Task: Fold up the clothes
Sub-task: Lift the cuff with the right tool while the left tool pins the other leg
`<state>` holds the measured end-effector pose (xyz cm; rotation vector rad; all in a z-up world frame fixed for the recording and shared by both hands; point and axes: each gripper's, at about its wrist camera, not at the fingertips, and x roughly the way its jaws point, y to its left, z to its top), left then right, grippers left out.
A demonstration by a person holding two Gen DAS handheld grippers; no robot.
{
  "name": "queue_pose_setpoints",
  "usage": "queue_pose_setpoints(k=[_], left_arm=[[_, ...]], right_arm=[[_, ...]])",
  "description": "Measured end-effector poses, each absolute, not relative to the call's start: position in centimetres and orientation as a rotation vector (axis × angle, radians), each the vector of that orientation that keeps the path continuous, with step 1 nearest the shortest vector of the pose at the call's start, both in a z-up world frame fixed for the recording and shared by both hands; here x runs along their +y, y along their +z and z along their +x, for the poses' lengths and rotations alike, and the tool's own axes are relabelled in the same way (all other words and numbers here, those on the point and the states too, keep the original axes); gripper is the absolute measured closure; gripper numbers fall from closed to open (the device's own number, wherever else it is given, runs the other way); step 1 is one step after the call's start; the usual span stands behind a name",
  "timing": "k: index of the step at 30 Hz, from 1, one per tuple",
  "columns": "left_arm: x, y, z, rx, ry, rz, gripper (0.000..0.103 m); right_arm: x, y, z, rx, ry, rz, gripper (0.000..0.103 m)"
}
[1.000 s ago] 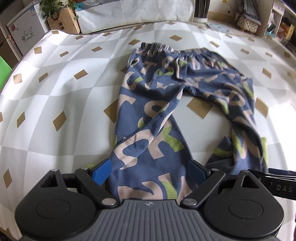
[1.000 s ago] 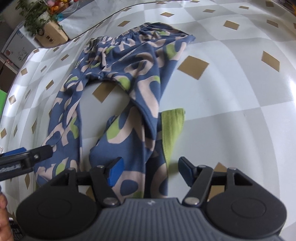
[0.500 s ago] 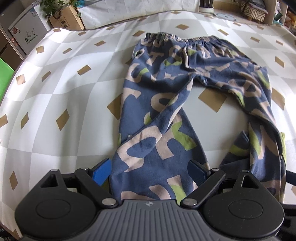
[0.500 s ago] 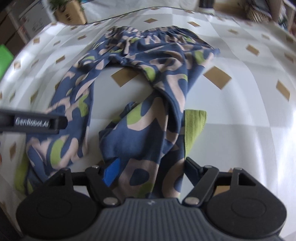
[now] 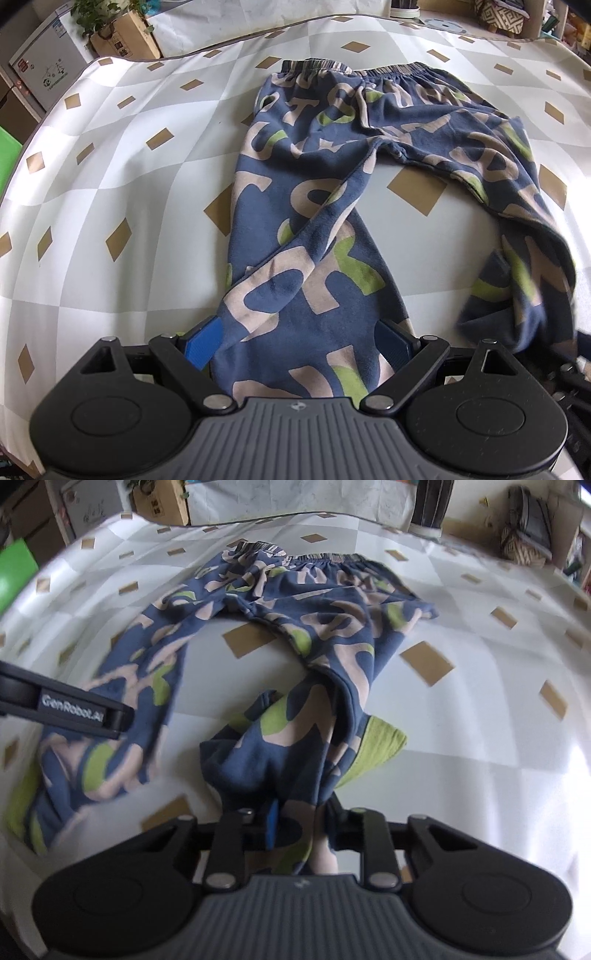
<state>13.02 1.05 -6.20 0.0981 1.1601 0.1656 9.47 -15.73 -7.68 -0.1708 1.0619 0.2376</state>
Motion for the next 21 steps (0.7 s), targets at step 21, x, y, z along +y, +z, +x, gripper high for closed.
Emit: queue_pose_setpoints(k=[21], left_arm=[[-1.1, -5.8, 13.0, 1.119, 0.155, 0.165, 0.013]], right_arm=[[-15.7, -4.0, 5.0, 0.853, 0.361, -0.544, 0.053]])
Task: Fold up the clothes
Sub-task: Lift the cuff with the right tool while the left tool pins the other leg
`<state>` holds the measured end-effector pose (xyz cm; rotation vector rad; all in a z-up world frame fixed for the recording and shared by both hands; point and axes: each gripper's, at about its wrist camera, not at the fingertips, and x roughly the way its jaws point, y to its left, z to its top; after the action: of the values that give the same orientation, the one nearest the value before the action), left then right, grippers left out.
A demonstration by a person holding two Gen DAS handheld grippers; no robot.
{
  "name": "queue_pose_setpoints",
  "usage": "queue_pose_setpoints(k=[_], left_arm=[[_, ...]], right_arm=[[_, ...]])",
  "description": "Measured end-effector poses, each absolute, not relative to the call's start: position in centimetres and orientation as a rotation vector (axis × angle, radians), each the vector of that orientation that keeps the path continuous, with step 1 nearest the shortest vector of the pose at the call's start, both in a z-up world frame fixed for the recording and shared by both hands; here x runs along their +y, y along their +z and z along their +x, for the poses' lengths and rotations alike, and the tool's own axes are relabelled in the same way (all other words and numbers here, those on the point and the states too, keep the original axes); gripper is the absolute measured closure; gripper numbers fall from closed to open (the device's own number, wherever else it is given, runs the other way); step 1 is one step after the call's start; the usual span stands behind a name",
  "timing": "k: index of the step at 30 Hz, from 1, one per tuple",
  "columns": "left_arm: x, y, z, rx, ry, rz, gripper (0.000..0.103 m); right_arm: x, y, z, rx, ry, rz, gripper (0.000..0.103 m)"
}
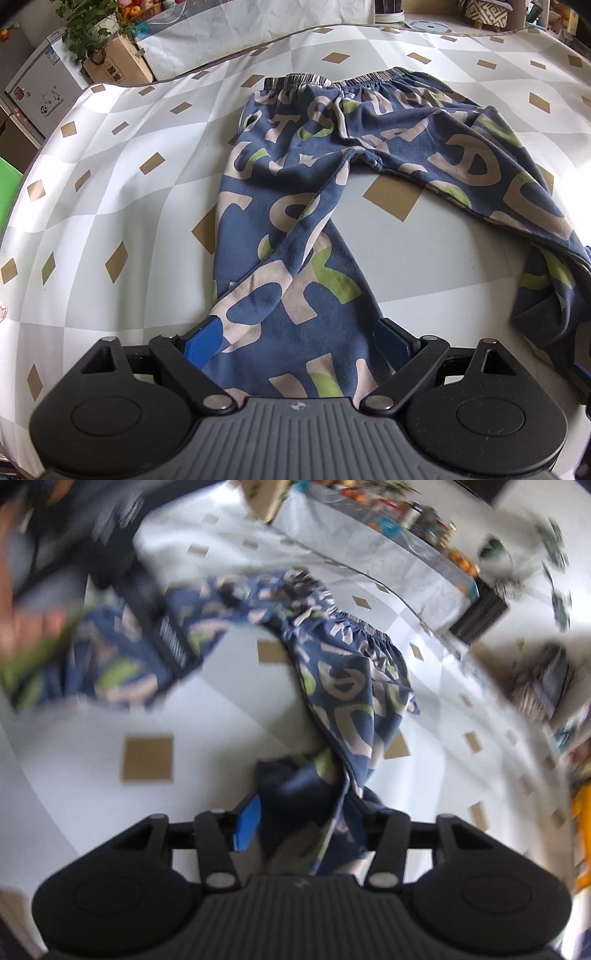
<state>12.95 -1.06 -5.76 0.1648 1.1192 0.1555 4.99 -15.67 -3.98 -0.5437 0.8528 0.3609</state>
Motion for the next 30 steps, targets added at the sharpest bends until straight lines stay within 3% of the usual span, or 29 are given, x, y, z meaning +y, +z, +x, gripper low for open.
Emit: queue_pose_setpoints(k=[10, 21, 27, 30], left_arm=[[-1.6, -6.1, 13.1, 1.142, 0.137, 0.154, 0.013], [0.7, -8.0, 13.3, 1.240, 0.160, 0.059, 0.013], [1.0, -8.4, 13.4, 1.269, 0.158, 0.021, 0.013], [1.1, -8.3, 13.3, 1.272, 0.155, 0.013, 0.013]], right_arm=[[-23.1, -3.7, 9.9, 0.934, 0.193, 0.067, 0.051], [-23.6, -7.0, 11.9, 1.010, 0.178, 0.178, 0.053], [-23.2, -7.6, 12.0, 1.038, 0.165, 0.201, 0.080], [-22.4, -7.2, 11.7, 1.008, 0.164, 0.116, 0.088]])
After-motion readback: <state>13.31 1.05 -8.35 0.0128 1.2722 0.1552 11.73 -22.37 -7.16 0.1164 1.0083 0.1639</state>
